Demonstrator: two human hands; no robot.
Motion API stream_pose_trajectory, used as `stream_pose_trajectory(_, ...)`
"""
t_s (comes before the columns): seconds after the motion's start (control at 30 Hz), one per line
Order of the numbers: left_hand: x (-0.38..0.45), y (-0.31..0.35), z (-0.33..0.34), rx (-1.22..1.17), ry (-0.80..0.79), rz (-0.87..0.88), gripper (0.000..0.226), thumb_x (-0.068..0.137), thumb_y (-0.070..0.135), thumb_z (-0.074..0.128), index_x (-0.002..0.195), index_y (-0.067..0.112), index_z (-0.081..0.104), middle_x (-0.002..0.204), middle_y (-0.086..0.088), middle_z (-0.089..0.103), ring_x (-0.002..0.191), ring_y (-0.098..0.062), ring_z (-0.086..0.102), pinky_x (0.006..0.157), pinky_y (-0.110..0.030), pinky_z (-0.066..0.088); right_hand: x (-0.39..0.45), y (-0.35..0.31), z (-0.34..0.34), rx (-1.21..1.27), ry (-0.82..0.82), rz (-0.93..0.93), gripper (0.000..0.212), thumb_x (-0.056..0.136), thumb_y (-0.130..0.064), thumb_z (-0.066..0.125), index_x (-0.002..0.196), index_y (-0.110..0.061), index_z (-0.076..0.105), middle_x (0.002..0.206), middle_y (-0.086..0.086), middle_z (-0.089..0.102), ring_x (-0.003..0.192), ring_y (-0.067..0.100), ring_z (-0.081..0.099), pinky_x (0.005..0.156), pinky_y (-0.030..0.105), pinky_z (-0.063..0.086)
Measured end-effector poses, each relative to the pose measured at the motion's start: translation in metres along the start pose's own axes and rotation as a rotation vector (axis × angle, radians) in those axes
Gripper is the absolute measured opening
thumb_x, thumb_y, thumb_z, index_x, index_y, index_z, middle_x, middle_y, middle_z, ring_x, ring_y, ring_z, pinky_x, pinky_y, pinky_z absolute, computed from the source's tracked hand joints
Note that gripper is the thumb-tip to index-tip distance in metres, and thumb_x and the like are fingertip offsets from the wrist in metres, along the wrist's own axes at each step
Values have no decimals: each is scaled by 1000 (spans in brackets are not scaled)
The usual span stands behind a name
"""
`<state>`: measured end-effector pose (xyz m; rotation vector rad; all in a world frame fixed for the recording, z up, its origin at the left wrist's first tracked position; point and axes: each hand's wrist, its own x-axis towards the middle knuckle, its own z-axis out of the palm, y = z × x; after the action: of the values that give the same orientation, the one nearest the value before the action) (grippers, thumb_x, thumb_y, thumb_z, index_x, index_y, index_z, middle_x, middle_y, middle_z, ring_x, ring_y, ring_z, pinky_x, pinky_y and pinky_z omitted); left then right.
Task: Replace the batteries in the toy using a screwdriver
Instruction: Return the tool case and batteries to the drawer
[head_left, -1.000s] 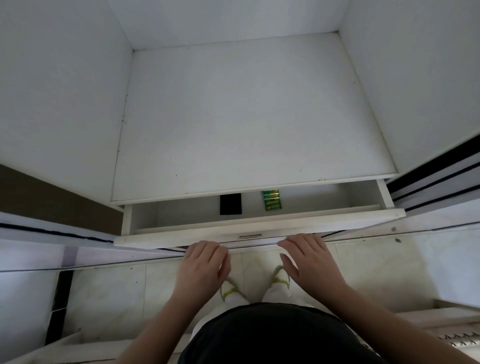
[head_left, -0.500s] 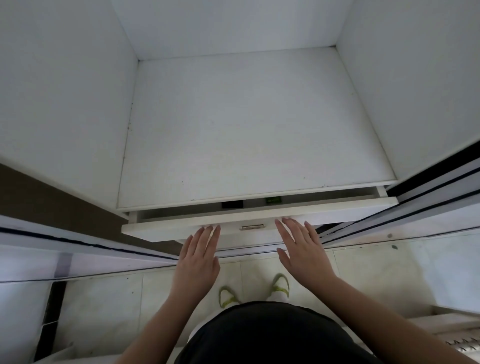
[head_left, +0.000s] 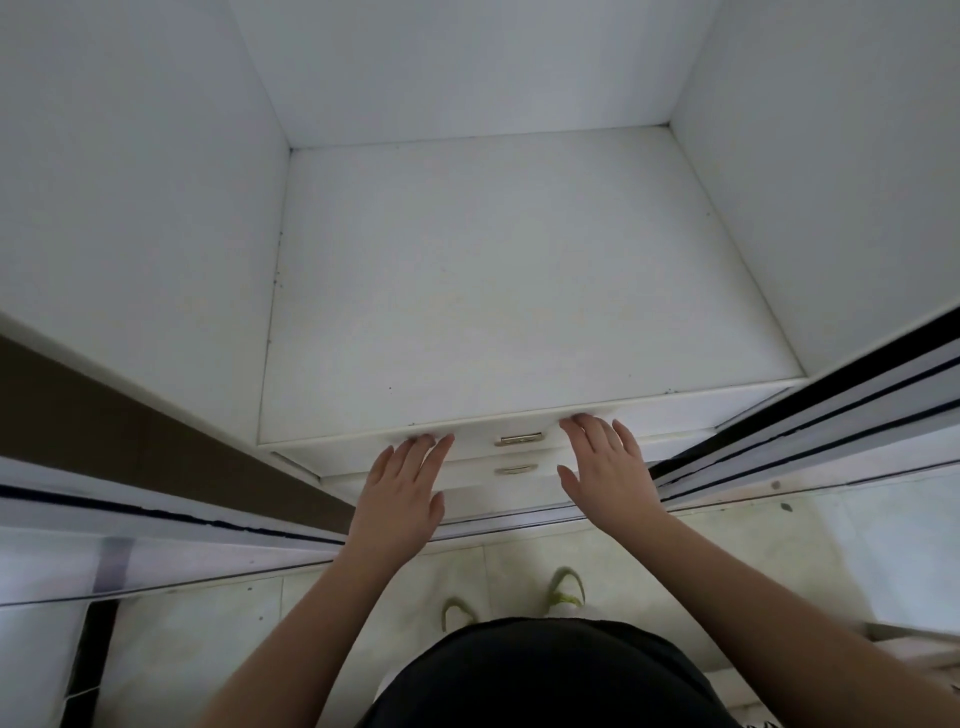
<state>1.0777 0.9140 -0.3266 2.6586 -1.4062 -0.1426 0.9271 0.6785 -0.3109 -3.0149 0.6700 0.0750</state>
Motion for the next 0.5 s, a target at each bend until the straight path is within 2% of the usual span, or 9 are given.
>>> stream_pose_trajectory(0.07,1,-1,0,6,8,0,70,78,27,67,143,17,43,135,-4,53,121,-25,52,105,-44,41,0,0,0,7,3,1,58,77,-34,70,129,-13,53,126,3,57,119,21,55,107,44,38)
stream_pose_trajectory(0.2,5,8,-2,12,-17,-48,60,81,28,49,139,15,46,134,-6,54,121,-26,52,99,-43,45,1,4,0,14,-5,-22,60,77,-35,70,130,-14,52,126,3,57,119,21,55,106,43,39)
stream_pose_trajectory(0.3,6,22,-3,3,-31,-130,62,77,22,64,136,11,49,130,-10,57,119,-28,55,92,-43,49,-1,4,-1,27,-33,-40,62,80,-38,67,134,-12,50,129,4,57,120,23,55,106,42,39)
stream_pose_trajectory(0.4,7,37,-7,18,-30,-200,62,75,22,70,133,9,52,130,-13,58,119,-29,57,93,-44,49,-5,8,-2,35,-35,-88,61,90,-47,44,141,-12,45,137,4,54,126,22,52,108,41,36)
stream_pose_trajectory(0.5,-1,48,-5,52,0,-238,57,84,30,64,135,10,49,141,-14,50,132,-31,47,109,-46,38,-10,16,-5,72,-71,-154,69,95,-60,26,145,-15,40,141,2,51,131,22,48,112,38,30)
